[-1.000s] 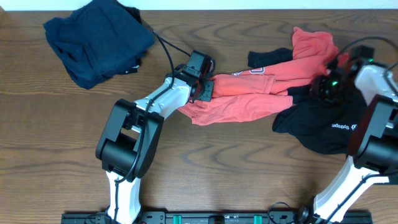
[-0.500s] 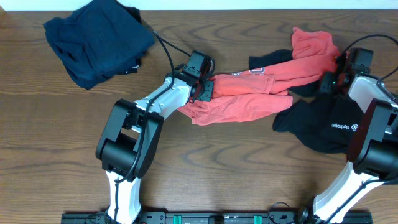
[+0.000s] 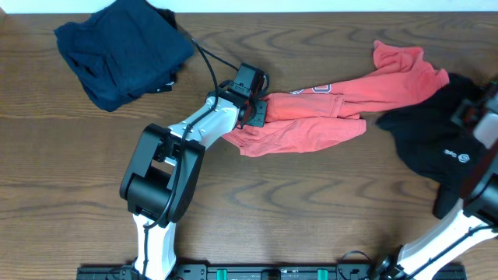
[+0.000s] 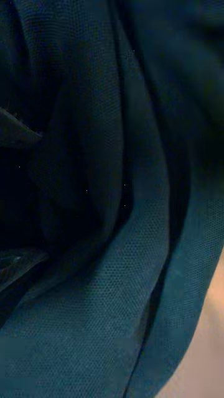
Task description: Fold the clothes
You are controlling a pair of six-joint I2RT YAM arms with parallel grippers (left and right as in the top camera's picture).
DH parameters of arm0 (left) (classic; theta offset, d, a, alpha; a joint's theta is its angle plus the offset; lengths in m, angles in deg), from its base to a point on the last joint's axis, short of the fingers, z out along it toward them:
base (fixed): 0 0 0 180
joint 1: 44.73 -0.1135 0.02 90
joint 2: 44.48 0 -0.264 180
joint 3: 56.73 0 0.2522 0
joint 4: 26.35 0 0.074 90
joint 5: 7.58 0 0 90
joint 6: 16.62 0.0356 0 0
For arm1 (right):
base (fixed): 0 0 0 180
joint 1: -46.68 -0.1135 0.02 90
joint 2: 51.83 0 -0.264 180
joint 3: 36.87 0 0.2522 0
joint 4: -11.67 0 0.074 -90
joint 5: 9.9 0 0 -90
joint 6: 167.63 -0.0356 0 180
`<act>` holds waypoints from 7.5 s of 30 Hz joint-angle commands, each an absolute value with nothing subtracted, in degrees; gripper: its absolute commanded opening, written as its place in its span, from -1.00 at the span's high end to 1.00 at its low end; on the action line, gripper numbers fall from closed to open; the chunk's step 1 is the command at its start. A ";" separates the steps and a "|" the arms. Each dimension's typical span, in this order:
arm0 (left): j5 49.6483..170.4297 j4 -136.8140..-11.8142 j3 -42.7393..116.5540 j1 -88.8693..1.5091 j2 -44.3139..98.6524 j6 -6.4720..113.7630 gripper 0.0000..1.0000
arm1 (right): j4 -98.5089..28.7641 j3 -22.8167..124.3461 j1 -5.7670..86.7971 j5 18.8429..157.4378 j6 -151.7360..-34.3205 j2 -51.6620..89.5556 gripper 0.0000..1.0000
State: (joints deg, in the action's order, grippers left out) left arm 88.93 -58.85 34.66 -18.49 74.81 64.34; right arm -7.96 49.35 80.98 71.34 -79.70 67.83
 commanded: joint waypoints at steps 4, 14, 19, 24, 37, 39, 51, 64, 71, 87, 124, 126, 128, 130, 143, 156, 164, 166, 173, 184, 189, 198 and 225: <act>86.46 -60.51 33.02 -19.69 79.29 63.82 0.88 | -13.73 57.99 85.57 68.57 -76.37 69.60 -0.03; 86.43 -60.31 33.02 -19.69 79.29 63.82 0.88 | -39.34 80.44 85.07 85.73 -79.83 69.60 -0.13; 86.43 -60.34 33.02 -19.71 79.29 63.82 0.88 | -51.71 82.84 82.75 97.42 -80.64 69.69 -0.04; 86.43 -60.73 33.02 -19.71 79.29 63.84 0.88 | -53.55 79.01 78.36 95.74 -81.25 70.15 0.14; 86.24 -60.77 33.02 -19.71 79.29 63.84 0.88 | -40.65 62.40 75.76 92.48 -83.41 70.19 0.83; 86.24 -60.75 33.02 -19.71 79.29 63.84 0.88 | -37.92 60.55 76.09 91.58 -83.83 70.19 0.90; 85.73 -60.64 33.02 -19.71 79.29 63.84 0.88 | -19.21 56.37 76.79 75.71 -84.57 75.76 0.93; 85.60 -59.90 33.02 -19.71 79.29 63.84 0.88 | -9.53 63.47 81.07 75.76 -84.44 85.05 0.85; 85.60 -59.48 33.02 -19.69 79.29 63.82 0.88 | -27.04 84.92 81.97 79.23 -82.08 85.05 0.83; 85.62 -59.77 33.02 -19.71 79.29 63.84 0.88 | -78.84 118.55 79.48 101.33 -84.90 81.91 0.25; 86.06 -61.65 33.02 -21.38 79.29 63.84 0.88 | -94.27 88.09 59.52 85.42 -80.79 40.66 0.20; 86.06 -61.78 33.02 -21.38 79.29 63.84 0.87 | -89.92 80.15 59.59 85.42 -81.07 38.50 0.13; 86.04 -62.09 33.02 -21.38 79.29 63.86 0.86 | -85.53 73.44 59.89 85.44 -81.47 37.49 0.03; 86.04 -62.28 33.02 -21.38 79.29 63.86 0.85 | -80.83 66.99 60.46 85.42 -81.86 37.32 0.03; 86.28 -62.28 33.02 -21.35 79.29 63.82 0.86 | -54.34 39.45 70.71 86.01 -85.77 37.34 -0.06; 86.28 -62.28 33.02 -21.35 79.29 63.80 0.86 | -30.86 23.56 77.31 84.94 -87.61 37.71 -0.07; 86.28 -62.28 33.02 -21.35 79.29 63.80 0.86 | -24.50 21.92 81.79 82.86 -91.85 42.63 -0.07; 86.28 -62.28 33.02 -21.35 79.29 63.80 0.86 | -24.09 21.92 83.43 82.60 -92.83 45.30 -0.06; 86.28 -62.28 33.02 -21.35 79.29 63.80 0.86 | -22.05 21.92 90.47 81.99 -98.54 52.55 -0.03; 86.28 -62.30 33.02 -21.35 79.29 63.82 0.86 | -21.24 27.13 102.97 83.67 -101.86 52.97 -0.08; 86.28 -62.24 33.02 -21.35 79.29 63.60 0.86 | -29.66 38.97 104.89 88.13 -101.84 52.64 -0.09; 86.76 -62.02 33.02 -21.35 79.29 63.60 0.86 | -43.19 60.17 101.94 100.46 -95.87 49.03 -0.17; 89.30 -90.22 39.71 -25.07 50.96 64.67 0.04 | -47.45 52.17 50.82 105.29 -76.70 46.78 -0.74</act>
